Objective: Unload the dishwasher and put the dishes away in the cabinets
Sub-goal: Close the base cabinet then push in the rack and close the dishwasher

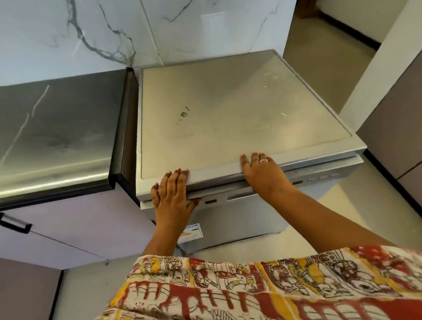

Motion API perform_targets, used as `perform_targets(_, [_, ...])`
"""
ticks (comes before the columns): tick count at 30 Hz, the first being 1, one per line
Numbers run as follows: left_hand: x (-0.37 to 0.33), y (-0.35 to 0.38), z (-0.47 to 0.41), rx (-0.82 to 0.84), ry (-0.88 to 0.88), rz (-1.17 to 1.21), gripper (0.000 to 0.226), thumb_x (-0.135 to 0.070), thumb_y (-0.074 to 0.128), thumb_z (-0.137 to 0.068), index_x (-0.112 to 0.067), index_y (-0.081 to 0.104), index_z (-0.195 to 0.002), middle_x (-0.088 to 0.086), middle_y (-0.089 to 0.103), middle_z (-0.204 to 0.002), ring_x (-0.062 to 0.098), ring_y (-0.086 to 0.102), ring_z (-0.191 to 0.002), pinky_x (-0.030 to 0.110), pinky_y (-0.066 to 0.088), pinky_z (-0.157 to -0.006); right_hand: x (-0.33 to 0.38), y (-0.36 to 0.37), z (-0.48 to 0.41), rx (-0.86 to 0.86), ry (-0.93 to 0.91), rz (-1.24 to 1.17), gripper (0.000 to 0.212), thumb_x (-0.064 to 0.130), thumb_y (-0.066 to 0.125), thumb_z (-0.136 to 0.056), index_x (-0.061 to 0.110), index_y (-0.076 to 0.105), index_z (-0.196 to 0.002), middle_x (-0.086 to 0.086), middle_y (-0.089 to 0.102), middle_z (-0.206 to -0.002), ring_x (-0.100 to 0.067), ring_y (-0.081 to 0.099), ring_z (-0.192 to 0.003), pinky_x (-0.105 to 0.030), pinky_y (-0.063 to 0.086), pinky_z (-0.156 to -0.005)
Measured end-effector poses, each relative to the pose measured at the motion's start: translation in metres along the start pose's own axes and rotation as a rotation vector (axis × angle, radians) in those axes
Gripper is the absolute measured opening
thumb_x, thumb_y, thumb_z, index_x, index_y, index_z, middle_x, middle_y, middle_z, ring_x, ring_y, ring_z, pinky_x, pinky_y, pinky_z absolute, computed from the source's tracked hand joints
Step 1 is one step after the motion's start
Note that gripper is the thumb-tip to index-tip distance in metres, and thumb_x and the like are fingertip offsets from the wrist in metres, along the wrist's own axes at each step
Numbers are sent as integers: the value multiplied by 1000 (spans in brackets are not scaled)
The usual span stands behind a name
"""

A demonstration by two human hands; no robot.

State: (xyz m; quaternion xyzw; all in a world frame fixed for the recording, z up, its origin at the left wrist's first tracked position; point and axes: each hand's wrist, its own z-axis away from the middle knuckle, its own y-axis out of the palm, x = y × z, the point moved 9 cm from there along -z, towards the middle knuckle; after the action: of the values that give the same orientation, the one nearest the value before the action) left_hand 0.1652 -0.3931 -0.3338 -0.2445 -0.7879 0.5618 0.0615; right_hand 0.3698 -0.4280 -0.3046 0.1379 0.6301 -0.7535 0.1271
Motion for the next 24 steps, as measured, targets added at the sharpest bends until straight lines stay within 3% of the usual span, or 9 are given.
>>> perform_targets(5, [-4, -3, 0, 0, -20, -11, 85, -44, 75, -71, -20, 29, -140, 10, 44, -139, 27, 25, -130, 55, 28, -106, 3, -4, 2, 37, -18, 61, 62, -2, 39, -97, -5, 5, -147, -38, 25, -145, -48, 36, -132, -49, 34, -109])
perform_targets(16, [-8, -16, -9, -49, 40, -96, 79, -48, 80, -60, -20, 46, -125, 6, 55, -119, 27, 43, -111, 47, 40, -94, 6, -12, 4, 59, 36, 53, 60, -6, 39, -96, -11, 6, -145, -41, 26, -143, -51, 37, -130, -50, 38, -105])
perform_targets(24, [-10, -17, -13, -112, 55, -127, 73, -46, 80, -59, -19, 47, -117, 7, 55, -109, 25, 38, -101, 42, 43, -86, 9, -8, 4, 33, 32, 51, 61, -7, 40, -95, -14, 5, -144, -43, 27, -141, -52, 37, -129, -50, 39, -103])
